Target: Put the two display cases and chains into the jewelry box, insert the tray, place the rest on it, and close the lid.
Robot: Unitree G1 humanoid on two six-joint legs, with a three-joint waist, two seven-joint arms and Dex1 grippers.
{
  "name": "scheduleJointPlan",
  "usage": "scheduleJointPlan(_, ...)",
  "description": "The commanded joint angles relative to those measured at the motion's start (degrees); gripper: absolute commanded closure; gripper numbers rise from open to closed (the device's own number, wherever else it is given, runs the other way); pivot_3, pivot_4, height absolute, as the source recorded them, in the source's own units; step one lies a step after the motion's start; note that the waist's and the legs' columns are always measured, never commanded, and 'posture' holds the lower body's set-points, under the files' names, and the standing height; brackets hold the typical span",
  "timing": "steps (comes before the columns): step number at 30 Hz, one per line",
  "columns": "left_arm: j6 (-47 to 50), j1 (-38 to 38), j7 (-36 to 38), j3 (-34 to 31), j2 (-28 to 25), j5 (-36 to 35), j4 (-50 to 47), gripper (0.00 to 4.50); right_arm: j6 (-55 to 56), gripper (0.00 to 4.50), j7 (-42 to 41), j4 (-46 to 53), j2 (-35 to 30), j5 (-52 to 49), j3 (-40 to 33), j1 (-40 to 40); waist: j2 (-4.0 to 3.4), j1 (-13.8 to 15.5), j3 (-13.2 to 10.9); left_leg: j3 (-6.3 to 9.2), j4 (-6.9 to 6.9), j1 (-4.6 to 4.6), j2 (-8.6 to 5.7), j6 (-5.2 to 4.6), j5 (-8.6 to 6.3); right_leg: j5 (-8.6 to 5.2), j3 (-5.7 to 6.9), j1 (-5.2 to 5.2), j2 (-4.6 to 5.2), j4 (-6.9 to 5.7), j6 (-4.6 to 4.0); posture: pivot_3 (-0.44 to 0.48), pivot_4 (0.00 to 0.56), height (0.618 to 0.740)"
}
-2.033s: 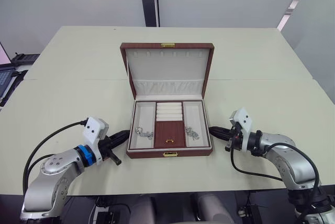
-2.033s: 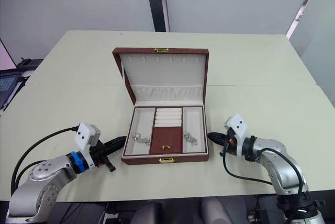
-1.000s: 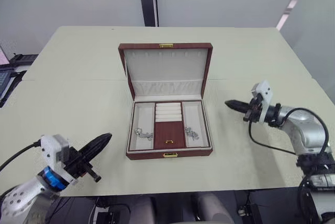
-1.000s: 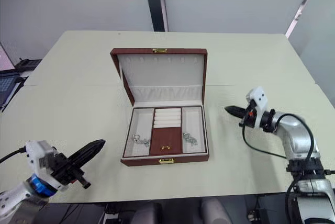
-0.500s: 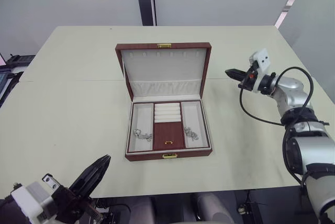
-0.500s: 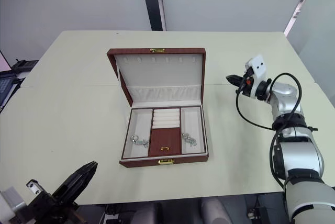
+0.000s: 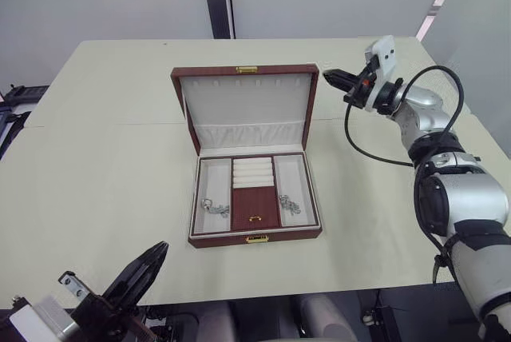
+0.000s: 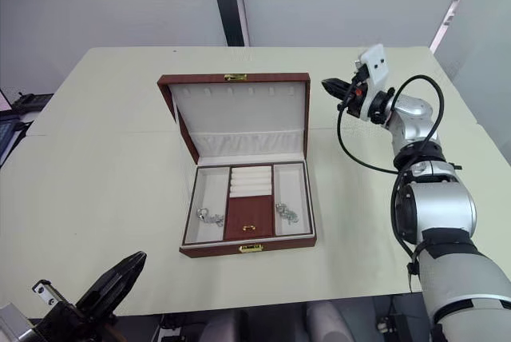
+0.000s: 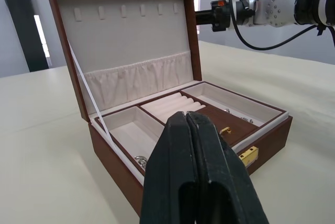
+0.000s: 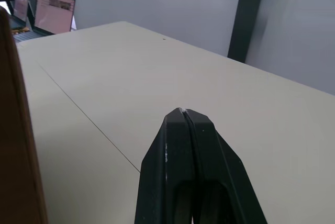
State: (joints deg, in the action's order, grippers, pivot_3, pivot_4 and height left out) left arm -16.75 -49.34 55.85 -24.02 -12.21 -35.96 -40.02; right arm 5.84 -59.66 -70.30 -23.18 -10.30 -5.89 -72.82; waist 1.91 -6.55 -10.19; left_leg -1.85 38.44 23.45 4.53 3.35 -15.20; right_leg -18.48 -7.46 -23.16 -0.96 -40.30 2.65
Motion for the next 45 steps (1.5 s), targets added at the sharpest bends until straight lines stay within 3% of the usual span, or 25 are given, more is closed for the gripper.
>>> scheduleJointPlan(1,-2.08,-0.99,0.25,0.82,-0.37,0.17,0.18,4.50,0.11,4.47,-2.09,0.89,0.39,-1.55,-2.28,-2.40,0.00,0.00,0.00,0.00,-0.03,0.00,0.00,0.00,0.00,0.00,0.01,0.00,0.00,0.00,-0.01,0.000,0.150,0.740)
scheduleJointPlan(13,-3.63,-0.68,-1.26,2.63,-0.99,1.52,1.15,4.50,-9.90,4.47,-19.81,11.84,0.05,-4.27,-1.41,1.71,-0.03,0.08,-0.01,0.00,-0.38,-0.01,0.03,0.01,0.01,-0.01,0.10,0.00,0.01,0.28,-0.05,0.000,0.150,0.740)
scheduleJointPlan(21,-1.47,-0.90,-4.79,4.05,-2.66,2.13,-2.05,4.50,-24.08,4.47,-27.01,37.90,-3.31,-7.89,3.63,15.00,-0.04,0.19,0.00,0.05,-0.39,0.00,0.03,0.01,0.01,-0.02,0.14,0.02,0.02,0.30,-0.05,0.000,0.150,0.740)
scheduleJointPlan(26,0.73,-1.13,-7.47,4.55,-4.37,1.67,-4.24,4.50,-31.37,4.47,-27.33,52.16,-7.66,-10.69,5.55,22.47,-0.04,0.35,0.00,0.10,-0.38,0.01,0.02,0.01,0.01,-0.02,0.18,0.04,0.02,0.30,-0.04,0.000,0.150,0.740)
scheduleJointPlan(33,9.33,4.18,-14.87,-0.38,-10.37,-0.69,-2.69,4.50,-28.58,4.47,-19.95,54.11,-11.36,-9.65,2.58,27.73,-0.03,0.40,0.00,0.18,-0.35,-0.04,0.01,0.00,0.02,-0.01,0.24,0.10,-0.02,0.26,-0.03,0.000,0.150,0.740)
scheduleJointPlan(37,15.23,8.49,-18.35,-4.25,-14.04,-4.32,-0.11,3.59,-27.81,4.50,-16.50,56.72,-15.01,-10.15,-0.23,34.46,-0.03,1.51,0.01,0.22,-0.33,-0.04,0.00,0.00,0.03,-0.01,0.30,0.18,0.00,0.27,-0.03,0.000,0.150,0.740)
scheduleJointPlan(41,22.22,12.93,-18.62,-7.72,-18.01,-9.87,6.89,2.32,-25.97,3.68,-12.37,58.27,-17.04,-10.09,-3.53,41.39,-0.05,1.74,0.02,0.23,-0.34,-0.05,-0.01,0.00,0.03,0.00,0.30,0.16,0.01,0.27,-0.03,0.000,0.150,0.740)
scheduleJointPlan(45,25.17,20.37,-16.50,-10.20,-22.11,-10.66,16.50,1.06,-24.84,2.60,-8.77,60.63,-17.46,-10.92,-6.82,48.46,-0.06,1.77,0.02,0.26,-0.35,-0.07,0.00,0.01,0.03,0.00,0.34,0.18,0.00,0.24,-0.03,0.000,0.150,0.740)
